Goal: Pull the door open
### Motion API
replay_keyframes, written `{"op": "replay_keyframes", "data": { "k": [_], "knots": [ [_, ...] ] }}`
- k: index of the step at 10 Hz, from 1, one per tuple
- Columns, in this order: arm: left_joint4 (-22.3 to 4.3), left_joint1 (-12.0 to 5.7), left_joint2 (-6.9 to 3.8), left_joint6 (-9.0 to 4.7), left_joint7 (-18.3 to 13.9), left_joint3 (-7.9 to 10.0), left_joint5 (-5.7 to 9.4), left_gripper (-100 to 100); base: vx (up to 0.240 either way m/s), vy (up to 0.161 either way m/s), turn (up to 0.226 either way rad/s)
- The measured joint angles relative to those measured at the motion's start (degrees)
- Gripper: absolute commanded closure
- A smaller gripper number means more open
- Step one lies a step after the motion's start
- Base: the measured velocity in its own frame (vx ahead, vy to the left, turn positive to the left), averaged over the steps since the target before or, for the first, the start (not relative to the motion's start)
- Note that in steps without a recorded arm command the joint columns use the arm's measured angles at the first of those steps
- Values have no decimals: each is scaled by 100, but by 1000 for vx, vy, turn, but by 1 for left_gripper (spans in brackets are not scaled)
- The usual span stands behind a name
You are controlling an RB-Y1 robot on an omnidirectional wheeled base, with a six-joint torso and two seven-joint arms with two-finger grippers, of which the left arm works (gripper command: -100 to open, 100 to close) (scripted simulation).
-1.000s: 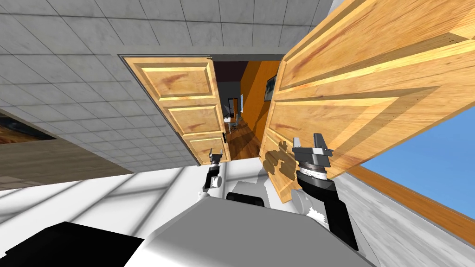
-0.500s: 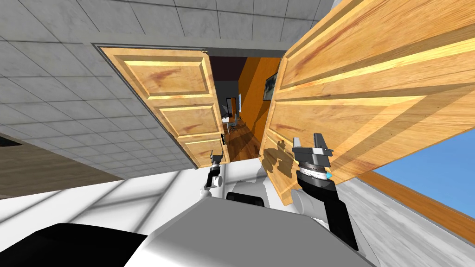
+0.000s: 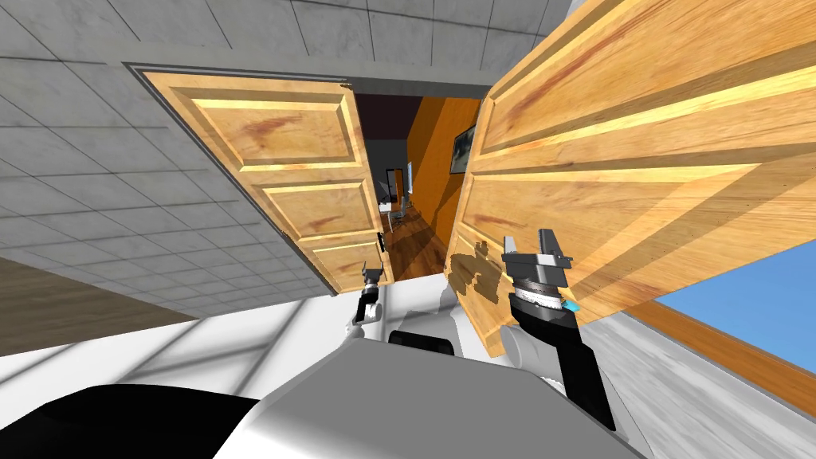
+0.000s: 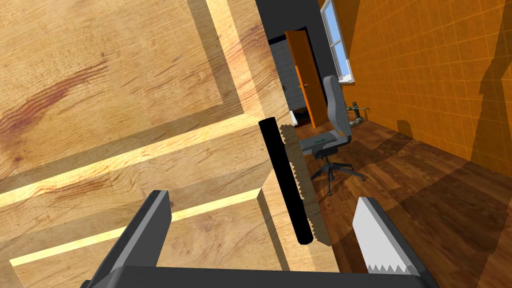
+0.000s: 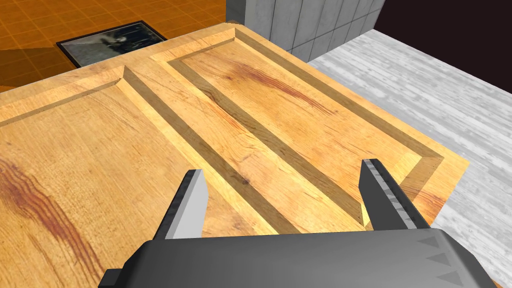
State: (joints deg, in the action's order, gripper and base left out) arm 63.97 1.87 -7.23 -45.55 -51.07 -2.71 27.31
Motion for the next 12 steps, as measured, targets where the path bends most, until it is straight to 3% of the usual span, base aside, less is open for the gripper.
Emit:
{"op": "replay_keyframes", "data": {
  "k": [4, 12],
  "knots": [
    [-608, -276, -50, -20, -485, 12, 227, -100, 81, 47, -48],
    [-1659, -666, -81, -225, -1190, -23, 499, -100, 66, 33, -42]
  ]
}}
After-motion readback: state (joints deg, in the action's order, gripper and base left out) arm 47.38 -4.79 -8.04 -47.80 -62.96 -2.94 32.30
